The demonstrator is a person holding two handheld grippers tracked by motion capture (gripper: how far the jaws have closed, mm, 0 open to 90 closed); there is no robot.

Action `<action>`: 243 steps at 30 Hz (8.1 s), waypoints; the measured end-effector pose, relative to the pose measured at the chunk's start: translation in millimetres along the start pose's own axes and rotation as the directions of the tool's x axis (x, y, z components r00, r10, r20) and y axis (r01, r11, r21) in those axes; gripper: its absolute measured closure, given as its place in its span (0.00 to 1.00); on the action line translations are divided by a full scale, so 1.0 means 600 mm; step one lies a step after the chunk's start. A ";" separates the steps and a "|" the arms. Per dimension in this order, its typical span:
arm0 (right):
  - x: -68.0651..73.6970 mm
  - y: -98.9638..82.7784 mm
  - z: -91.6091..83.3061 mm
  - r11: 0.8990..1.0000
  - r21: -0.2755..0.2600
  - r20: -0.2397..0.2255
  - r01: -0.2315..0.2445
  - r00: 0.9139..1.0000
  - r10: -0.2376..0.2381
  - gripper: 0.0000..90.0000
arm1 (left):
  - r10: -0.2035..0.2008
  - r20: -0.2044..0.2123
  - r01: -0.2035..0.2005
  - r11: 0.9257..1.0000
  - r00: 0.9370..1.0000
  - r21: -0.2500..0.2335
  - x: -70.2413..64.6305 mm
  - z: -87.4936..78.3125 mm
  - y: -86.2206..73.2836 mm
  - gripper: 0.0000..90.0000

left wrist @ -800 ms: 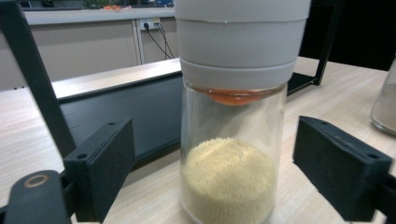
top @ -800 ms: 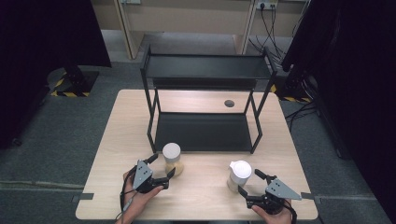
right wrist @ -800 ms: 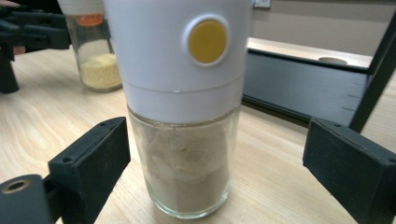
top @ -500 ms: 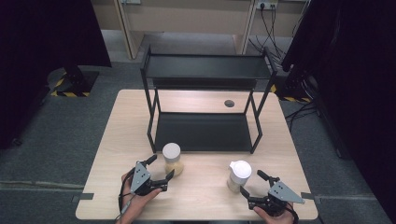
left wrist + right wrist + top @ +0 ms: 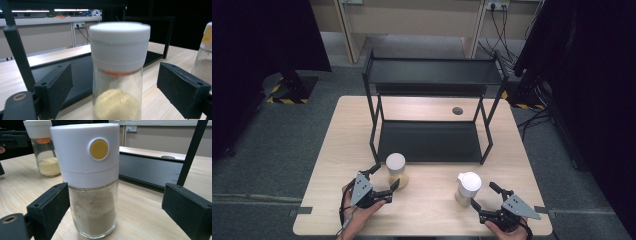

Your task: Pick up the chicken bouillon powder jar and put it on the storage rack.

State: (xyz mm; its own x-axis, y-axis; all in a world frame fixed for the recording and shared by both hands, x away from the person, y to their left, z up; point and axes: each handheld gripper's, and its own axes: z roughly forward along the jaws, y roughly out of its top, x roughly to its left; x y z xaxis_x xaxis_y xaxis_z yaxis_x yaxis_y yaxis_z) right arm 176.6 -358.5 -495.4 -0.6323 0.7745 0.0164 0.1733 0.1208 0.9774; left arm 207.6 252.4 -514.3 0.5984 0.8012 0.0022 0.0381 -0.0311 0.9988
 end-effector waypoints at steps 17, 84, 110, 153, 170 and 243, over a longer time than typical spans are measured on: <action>-0.002 0.000 0.000 1.000 0.001 0.001 -0.009 1.000 0.009 0.09 | 0.034 0.018 -0.034 0.999 0.999 -0.012 0.000 0.042 0.036 0.21; -0.001 -0.005 -0.002 1.000 -0.015 0.011 -0.011 1.000 0.011 0.09 | 0.013 -0.087 -0.023 0.992 0.996 -0.122 -0.003 0.071 0.204 0.37; -0.001 -0.006 -0.003 1.000 -0.021 0.011 -0.014 1.000 0.014 0.09 | 0.018 -0.143 -0.045 0.982 0.990 -0.183 -0.001 0.096 0.292 0.37; -0.002 -0.007 -0.003 1.000 -0.024 0.011 -0.017 1.000 0.017 0.09 | -0.010 -0.197 -0.034 0.975 0.980 -0.218 0.015 0.122 0.393 0.37; -0.002 -0.008 -0.004 0.999 -0.027 0.012 -0.020 1.000 0.021 0.09 | 0.003 -0.209 -0.050 0.974 0.978 -0.221 0.014 0.129 0.442 0.37; -0.003 -0.009 -0.005 0.999 -0.031 0.007 -0.018 1.000 0.018 0.08 | -0.037 -0.326 -0.010 0.990 0.945 -0.142 0.107 0.269 0.512 0.28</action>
State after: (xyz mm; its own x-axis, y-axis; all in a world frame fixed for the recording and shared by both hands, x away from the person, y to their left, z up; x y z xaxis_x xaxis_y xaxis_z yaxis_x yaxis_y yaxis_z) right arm 174.6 -362.4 -500.3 -0.6237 0.7810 0.0323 0.1612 0.0881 0.9830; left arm 386.7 197.8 -215.2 0.3027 0.9529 -0.0189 -0.0826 0.0460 0.9955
